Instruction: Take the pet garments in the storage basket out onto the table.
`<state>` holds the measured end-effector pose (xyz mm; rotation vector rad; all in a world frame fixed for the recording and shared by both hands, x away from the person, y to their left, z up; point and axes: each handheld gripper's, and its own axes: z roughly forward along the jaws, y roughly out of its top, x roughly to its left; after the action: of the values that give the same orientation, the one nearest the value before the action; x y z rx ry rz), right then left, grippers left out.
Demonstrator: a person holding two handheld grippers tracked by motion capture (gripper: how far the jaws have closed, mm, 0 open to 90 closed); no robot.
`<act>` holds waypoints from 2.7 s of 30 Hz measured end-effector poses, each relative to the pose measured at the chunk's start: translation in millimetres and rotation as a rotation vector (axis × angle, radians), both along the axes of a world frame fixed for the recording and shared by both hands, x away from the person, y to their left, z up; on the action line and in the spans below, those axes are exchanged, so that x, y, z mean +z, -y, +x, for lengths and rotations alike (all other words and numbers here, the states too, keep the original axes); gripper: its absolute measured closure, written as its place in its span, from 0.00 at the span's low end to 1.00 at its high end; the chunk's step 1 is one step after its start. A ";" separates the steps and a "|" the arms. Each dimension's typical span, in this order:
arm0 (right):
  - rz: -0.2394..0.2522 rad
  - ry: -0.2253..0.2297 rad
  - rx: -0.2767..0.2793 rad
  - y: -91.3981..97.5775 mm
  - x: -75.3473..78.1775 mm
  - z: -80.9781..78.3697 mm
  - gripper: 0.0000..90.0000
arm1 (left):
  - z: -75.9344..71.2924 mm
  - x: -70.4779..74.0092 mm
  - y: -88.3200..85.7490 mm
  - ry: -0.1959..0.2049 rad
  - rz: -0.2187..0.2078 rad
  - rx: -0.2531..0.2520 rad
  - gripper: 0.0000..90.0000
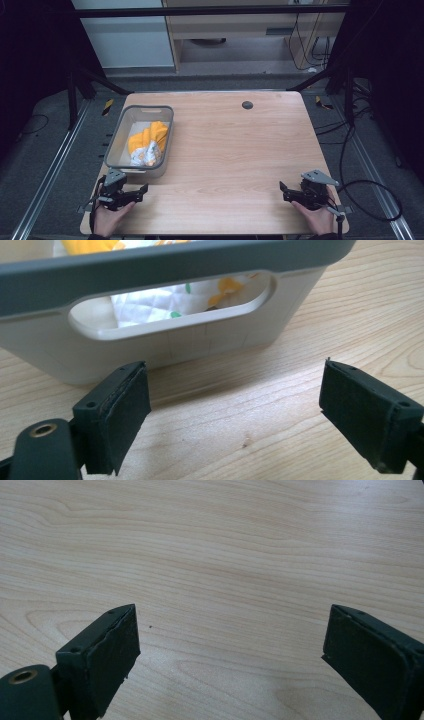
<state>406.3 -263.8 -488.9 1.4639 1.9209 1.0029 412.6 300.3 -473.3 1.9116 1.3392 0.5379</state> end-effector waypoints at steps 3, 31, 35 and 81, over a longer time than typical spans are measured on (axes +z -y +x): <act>-0.004 -0.005 0.001 0.4 -0.8 0.5 0.09 | -1.9 3.2 -1.2 0.010 -0.027 0.002 0.16; -0.025 -0.038 0.032 -2.9 -4.1 2.2 0.07 | -10.1 33.9 -4.1 0.093 -0.106 0.011 0.17; -0.026 -0.035 0.033 -3.6 -3.9 2.2 0.07 | -9.8 38.3 -4.6 0.104 -0.105 0.008 0.17; -0.027 -0.023 0.026 -2.7 -3.6 1.9 0.07 | 19.8 93.3 2.2 0.185 -0.099 -0.005 0.16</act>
<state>408.2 -261.0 -492.5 1.4443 1.9671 0.9719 432.4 298.2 -380.0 1.7407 1.2191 0.6184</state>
